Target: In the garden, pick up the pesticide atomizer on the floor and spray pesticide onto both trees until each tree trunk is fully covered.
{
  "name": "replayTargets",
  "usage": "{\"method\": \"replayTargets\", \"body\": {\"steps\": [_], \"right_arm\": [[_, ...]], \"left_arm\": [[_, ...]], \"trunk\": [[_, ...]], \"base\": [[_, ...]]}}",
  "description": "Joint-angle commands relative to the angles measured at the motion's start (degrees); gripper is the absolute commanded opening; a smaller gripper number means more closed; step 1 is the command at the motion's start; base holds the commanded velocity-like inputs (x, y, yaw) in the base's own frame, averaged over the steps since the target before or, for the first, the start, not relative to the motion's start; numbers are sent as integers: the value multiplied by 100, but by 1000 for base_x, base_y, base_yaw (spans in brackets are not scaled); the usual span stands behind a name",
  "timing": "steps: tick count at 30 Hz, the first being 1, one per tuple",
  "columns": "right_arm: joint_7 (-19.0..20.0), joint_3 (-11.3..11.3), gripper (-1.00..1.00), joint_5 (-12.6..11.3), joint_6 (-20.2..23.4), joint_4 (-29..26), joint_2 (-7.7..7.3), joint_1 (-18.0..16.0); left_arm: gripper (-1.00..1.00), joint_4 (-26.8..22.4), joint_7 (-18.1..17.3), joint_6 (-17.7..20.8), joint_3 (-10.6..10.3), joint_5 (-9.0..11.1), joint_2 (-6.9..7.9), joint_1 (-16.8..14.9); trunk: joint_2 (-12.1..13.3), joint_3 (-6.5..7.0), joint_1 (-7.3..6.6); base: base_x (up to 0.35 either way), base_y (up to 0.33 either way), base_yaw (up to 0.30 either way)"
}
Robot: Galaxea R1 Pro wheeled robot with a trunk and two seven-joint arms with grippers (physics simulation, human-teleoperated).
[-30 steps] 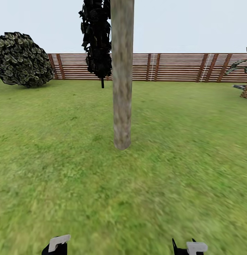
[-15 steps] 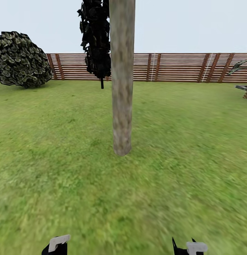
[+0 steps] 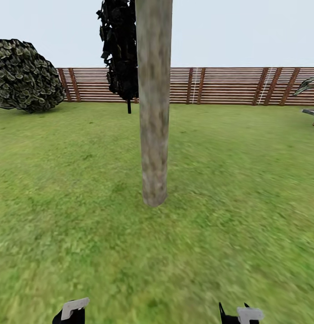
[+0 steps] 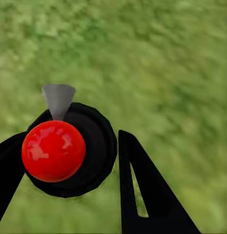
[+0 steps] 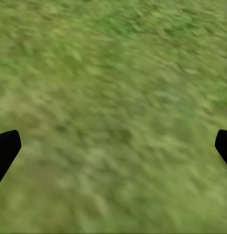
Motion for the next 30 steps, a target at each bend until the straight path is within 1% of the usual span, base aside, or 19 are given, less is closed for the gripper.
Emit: {"method": "replayTargets", "body": {"steps": [1,13,14,15,17,18,19,20,23,24,25,26,27,28,30], "right_arm": [[-11,-15,100,22,-16,5,2,-3],[8,-15,100,31,-16,6,2,-3],[9,-12,100,31,-16,5,2,-3],[13,-5,100,31,-12,-1,3,-3],[16,2,100,34,2,-22,2,-6],[26,144,100,94,21,-57,-1,-7],[40,280,100,184,27,-90,-1,-7],[51,363,100,246,32,-112,-1,-10],[187,889,100,753,215,-310,-1,-69],[224,956,100,846,285,-362,-1,-91],[392,1111,100,1125,556,-546,2,-169],[567,1194,100,1319,768,-691,7,-217],[792,1268,100,1517,980,-855,20,-259],[927,1300,100,1615,1081,-943,32,-276],[1530,1376,100,1978,1442,-1288,100,-319]], "left_arm": [[-100,3,4,-19,2,8,1,-3],[-100,3,-38,-21,4,-2,9,-3],[-100,3,-54,-21,1,-14,11,-3],[-100,1,-91,-20,-48,-58,13,-5],[-100,-11,-263,-13,-80,-138,24,-16],[-100,-39,-721,10,-86,-253,118,-32],[-100,-57,-1190,37,-86,-324,267,-44],[-100,-61,-1345,45,-87,-342,316,-50],[-100,-99,-2171,75,-86,-455,570,-92],[-100,-121,-2301,79,-86,-494,607,-100],[-100,-220,-2715,97,-90,-689,704,-151],[-100,-297,-3011,135,-92,-892,755,-216],[-100,-364,-3310,208,-94,-1137,789,-294],[-100,-393,-3459,261,-94,-1271,801,-339],[-100,-487,-3978,553,-95,-1828,826,-574]], "trunk": [[-2,-5,2],[-2,-5,2],[-2,-5,2],[-2,-5,2],[-2,-5,2],[-2,-5,2],[-2,-5,2],[-2,-5,2],[-2,-5,2],[-2,-5,2],[-2,-5,2],[-2,-5,2],[-2,-5,2],[-2,-5,2],[-2,-5,2]], "base": [[331,-97,0],[327,-111,0],[326,-125,0],[326,-131,0],[325,-133,0],[324,-134,0],[324,-134,0],[324,-134,0],[324,-134,0],[324,-132,0],[324,-131,0],[324,-129,0],[322,-128,0],[315,-125,0],[252,-97,0]]}}
